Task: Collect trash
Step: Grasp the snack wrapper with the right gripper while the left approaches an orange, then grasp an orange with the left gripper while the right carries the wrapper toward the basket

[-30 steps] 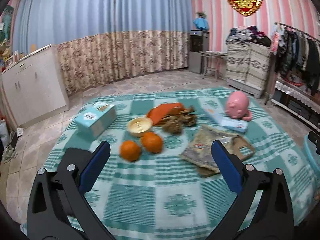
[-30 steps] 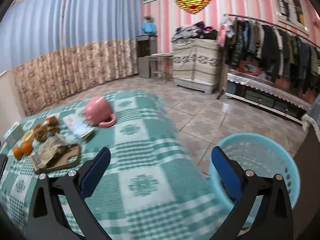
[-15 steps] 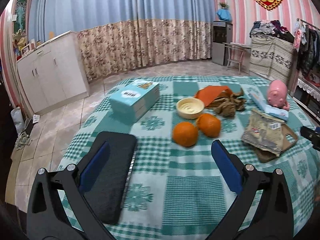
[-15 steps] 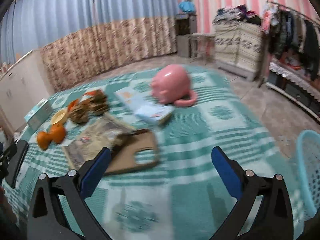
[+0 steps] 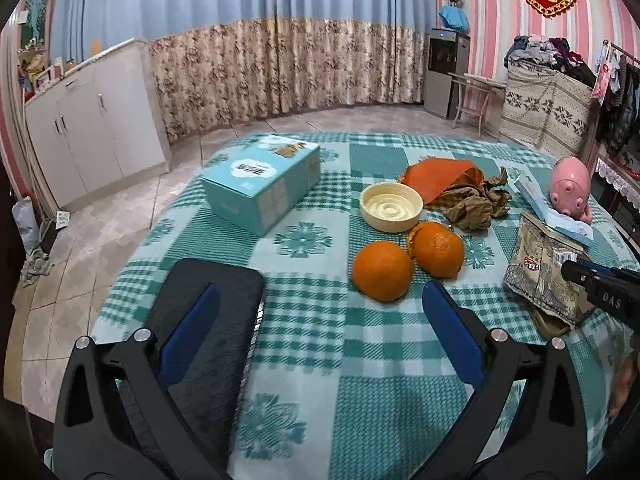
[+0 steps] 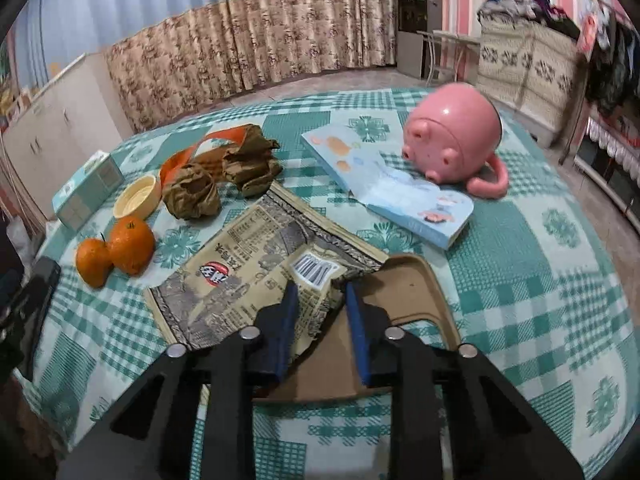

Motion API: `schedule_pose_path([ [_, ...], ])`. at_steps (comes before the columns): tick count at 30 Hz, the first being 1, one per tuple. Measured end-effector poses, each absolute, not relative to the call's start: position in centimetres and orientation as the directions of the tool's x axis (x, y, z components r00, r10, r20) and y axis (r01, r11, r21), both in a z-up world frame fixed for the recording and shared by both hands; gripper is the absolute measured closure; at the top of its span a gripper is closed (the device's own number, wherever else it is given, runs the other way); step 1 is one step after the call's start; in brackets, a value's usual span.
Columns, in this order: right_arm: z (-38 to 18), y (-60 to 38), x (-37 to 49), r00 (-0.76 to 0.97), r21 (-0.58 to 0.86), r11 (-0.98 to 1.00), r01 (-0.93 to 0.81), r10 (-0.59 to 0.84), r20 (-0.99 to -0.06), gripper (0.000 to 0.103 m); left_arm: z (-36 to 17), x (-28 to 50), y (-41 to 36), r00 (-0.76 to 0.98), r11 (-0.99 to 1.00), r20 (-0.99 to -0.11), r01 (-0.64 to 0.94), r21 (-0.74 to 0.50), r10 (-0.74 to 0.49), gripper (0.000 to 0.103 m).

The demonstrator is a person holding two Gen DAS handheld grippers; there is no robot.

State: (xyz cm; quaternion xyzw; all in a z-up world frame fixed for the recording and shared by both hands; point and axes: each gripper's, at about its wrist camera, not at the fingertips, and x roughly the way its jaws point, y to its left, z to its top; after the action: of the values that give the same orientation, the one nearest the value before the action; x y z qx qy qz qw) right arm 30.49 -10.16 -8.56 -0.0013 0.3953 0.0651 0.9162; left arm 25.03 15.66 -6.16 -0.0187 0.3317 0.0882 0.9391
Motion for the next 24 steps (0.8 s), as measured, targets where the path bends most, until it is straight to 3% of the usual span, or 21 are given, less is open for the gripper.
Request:
schedule_pose_path([
  [3,-7.9,-10.1,29.6,0.706,0.019,0.990,-0.143,0.115,-0.698,0.096,-6.3,26.1,15.1,0.761,0.986,-0.632,-0.166,0.029,0.147,0.005],
  [9,-4.6,-14.6,26.8,0.771,0.061,0.994,-0.092,0.110,-0.627,0.098,-7.0,28.5,14.6,0.724,0.989,-0.679,-0.144,0.024,0.122,0.006],
  [11,-3.8,-16.9,25.8,0.782,0.078,0.995,-0.060,0.096,-0.615,0.098,-7.3,29.3,14.4,0.713,0.990,-0.691,-0.137,0.022,0.114,0.012],
  [13,-3.4,-19.2,24.6,0.789,0.097,0.995,-0.025,0.079,-0.609,0.097,-7.9,30.2,14.1,0.693,0.993,-0.714,-0.114,0.025,0.098,0.027],
  [17,-3.2,-22.8,22.8,0.792,0.101,0.994,0.040,0.030,-0.610,0.097,-8.8,31.0,13.6,0.657,0.996,-0.749,-0.083,0.034,0.081,0.040],
  [21,-3.5,-25.4,21.3,0.787,0.117,0.989,0.091,0.000,-0.616,0.097,-9.0,31.3,13.2,0.656,0.998,-0.753,-0.054,0.019,0.049,0.061],
  [24,-3.3,-26.8,20.3,0.791,0.125,0.985,0.117,-0.016,-0.612,0.097,-8.9,30.8,12.7,0.666,0.997,-0.742,-0.053,0.053,0.075,0.063],
])
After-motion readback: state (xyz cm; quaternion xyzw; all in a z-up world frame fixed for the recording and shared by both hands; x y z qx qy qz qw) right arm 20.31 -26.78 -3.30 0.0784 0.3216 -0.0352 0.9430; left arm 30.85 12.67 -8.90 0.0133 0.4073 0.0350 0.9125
